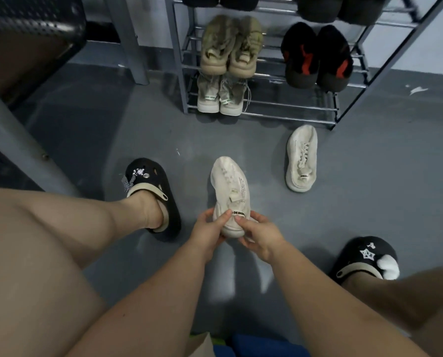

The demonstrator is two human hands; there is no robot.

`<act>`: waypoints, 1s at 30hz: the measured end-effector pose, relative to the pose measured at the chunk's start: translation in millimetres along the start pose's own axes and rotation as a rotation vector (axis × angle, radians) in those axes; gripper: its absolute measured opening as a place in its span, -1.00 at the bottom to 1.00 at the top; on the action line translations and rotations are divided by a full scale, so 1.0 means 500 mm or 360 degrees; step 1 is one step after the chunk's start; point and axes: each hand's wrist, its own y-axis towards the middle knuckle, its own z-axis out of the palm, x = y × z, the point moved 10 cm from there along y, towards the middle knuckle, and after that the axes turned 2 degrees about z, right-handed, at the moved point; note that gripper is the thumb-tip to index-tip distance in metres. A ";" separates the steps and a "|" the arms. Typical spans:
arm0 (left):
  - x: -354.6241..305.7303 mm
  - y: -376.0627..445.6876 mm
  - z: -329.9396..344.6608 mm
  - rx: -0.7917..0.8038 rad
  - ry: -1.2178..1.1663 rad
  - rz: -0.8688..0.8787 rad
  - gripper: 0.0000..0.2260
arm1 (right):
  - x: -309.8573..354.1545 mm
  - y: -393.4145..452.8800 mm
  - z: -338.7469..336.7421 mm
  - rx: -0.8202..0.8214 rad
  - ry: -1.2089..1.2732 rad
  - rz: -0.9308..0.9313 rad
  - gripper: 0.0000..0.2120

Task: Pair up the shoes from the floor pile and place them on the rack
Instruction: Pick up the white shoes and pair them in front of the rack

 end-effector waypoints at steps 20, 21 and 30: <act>-0.012 0.091 0.516 0.0627 0.0488 -0.0111 -0.56 | 0.279 0.016 -0.408 -0.0434 0.0186 -0.0261 -0.39; -0.009 0.102 0.536 0.0669 0.0527 -0.0126 -0.56 | 0.292 0.026 -0.425 -0.0456 0.0181 -0.0262 -0.41; 0.024 0.227 0.632 0.0705 0.0746 -0.0218 -0.60 | 0.348 0.147 -0.524 -0.0641 0.0193 -0.0209 -0.37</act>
